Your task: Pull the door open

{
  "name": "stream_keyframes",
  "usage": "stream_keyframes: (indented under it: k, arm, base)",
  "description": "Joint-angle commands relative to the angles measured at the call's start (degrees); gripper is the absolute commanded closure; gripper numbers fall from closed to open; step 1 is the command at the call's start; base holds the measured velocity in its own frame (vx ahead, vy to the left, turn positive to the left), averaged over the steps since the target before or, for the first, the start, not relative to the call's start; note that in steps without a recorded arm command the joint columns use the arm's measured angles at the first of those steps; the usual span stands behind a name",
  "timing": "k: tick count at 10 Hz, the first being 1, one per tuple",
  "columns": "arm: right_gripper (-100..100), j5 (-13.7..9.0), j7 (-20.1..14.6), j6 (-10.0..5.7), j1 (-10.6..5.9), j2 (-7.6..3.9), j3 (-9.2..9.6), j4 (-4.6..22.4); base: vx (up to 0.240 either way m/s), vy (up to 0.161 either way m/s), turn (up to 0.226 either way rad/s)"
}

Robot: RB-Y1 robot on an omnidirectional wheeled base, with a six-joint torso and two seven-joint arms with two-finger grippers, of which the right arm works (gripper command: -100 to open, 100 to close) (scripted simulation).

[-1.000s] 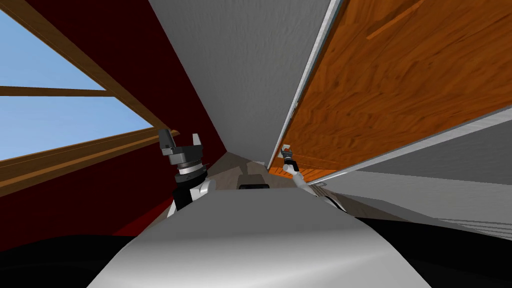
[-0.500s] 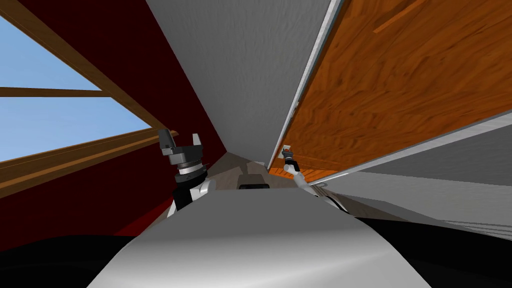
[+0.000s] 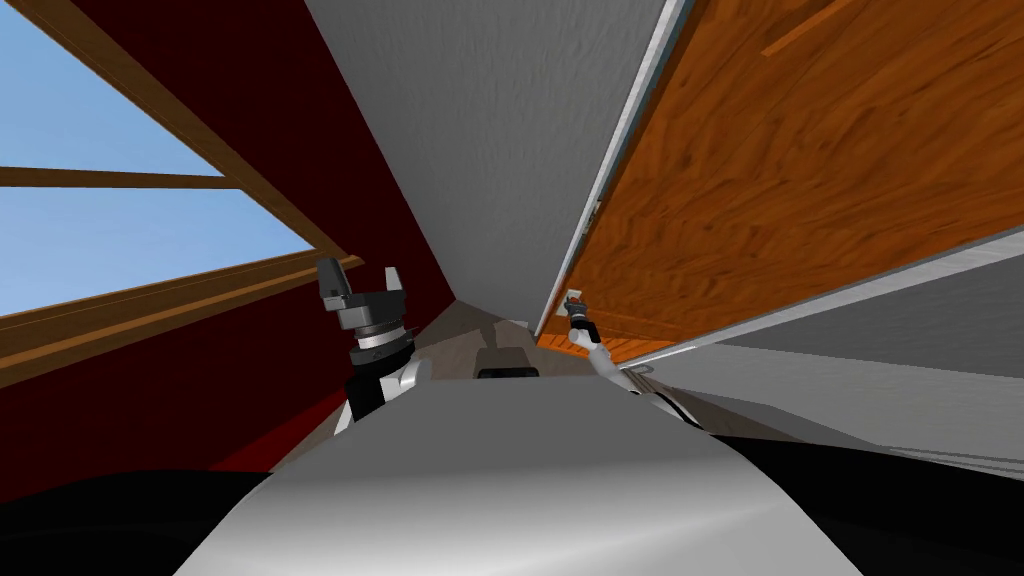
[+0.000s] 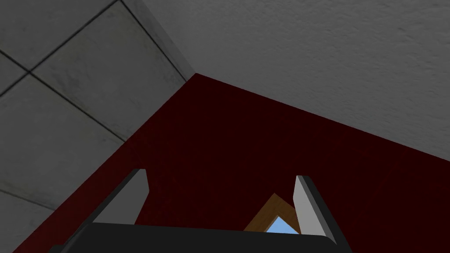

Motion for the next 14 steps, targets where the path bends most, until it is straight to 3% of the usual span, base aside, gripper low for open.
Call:
stream_keyframes:
  k: [1, 5, 7, 8, 9, 14]
  arm:
    - [100, -0.10, -1.18, 0.14, 0.74, -0.60, 1.42, -0.62]
    - [100, -0.42, -4.23, -0.20, 2.26, -2.96, 4.56, -2.54]
    - [100, -0.53, -5.28, -0.31, 2.79, -3.77, 5.64, -3.19]
    - [100, -0.49, -4.81, -0.15, 2.70, -3.52, 5.25, -3.02]
    - [100, -0.40, -6.04, -0.48, 3.44, -4.59, 6.79, -3.88]
    - [100, -0.21, -8.99, -1.53, 5.05, -7.53, 10.29, -6.19]
  base:
    - [-0.230, -0.084, 0.143]
    - [-0.249, -0.079, 0.157]
    - [-0.212, -0.064, 0.098]
    - [-0.104, -0.023, 0.030]
    - [-0.168, -0.030, 0.124]
    - [-0.232, -0.075, 0.109]
